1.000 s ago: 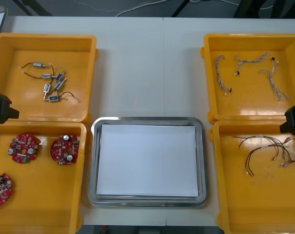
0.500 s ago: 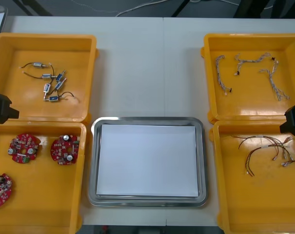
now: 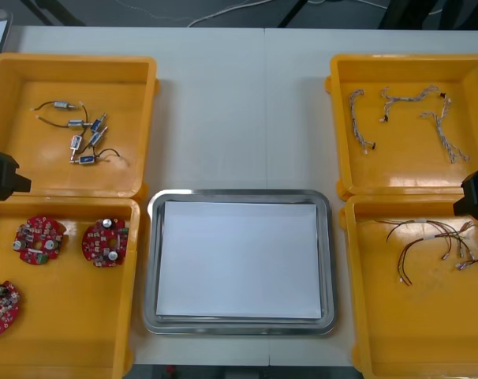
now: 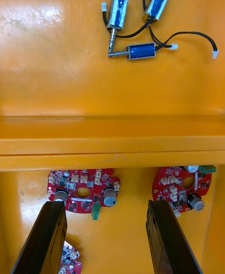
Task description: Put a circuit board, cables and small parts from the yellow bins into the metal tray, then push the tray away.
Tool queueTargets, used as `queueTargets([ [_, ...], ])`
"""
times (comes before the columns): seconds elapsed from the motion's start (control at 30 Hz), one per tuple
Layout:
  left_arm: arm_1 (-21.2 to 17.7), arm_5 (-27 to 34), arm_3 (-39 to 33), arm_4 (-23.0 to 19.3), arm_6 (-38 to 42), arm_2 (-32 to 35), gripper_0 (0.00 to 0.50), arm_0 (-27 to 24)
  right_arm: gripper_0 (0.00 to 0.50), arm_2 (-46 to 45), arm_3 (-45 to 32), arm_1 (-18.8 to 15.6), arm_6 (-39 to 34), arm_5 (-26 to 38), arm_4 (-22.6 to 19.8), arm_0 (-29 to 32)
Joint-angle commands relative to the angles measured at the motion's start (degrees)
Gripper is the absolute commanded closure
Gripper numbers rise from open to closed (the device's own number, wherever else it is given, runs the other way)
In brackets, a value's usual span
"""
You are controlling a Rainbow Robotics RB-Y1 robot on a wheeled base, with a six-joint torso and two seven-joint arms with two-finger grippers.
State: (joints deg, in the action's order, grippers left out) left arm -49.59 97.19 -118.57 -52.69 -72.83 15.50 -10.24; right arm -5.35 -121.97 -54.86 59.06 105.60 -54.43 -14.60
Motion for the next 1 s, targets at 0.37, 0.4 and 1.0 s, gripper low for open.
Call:
queueTargets([
  [0.37, -2.0, -0.07, -1.57, 0.49, -1.53, 1.11, 0.0, 0.66, 0.0, -1.95, -1.34, 0.72, 1.76, -0.3, 0.29, 0.54],
  [0.4, -2.0, -0.07, -1.57, 0.49, -1.53, 1.11, 0.0, 0.66, 0.0, -1.95, -1.34, 0.72, 1.76, -0.3, 0.29, 0.54],
  [1.0, 1.08, 0.37, -0.52, 0.31, -1.53, 0.49, 0.0, 1.71, 0.0, -1.95, -1.34, 0.72, 1.76, -0.3, 0.29, 0.54],
])
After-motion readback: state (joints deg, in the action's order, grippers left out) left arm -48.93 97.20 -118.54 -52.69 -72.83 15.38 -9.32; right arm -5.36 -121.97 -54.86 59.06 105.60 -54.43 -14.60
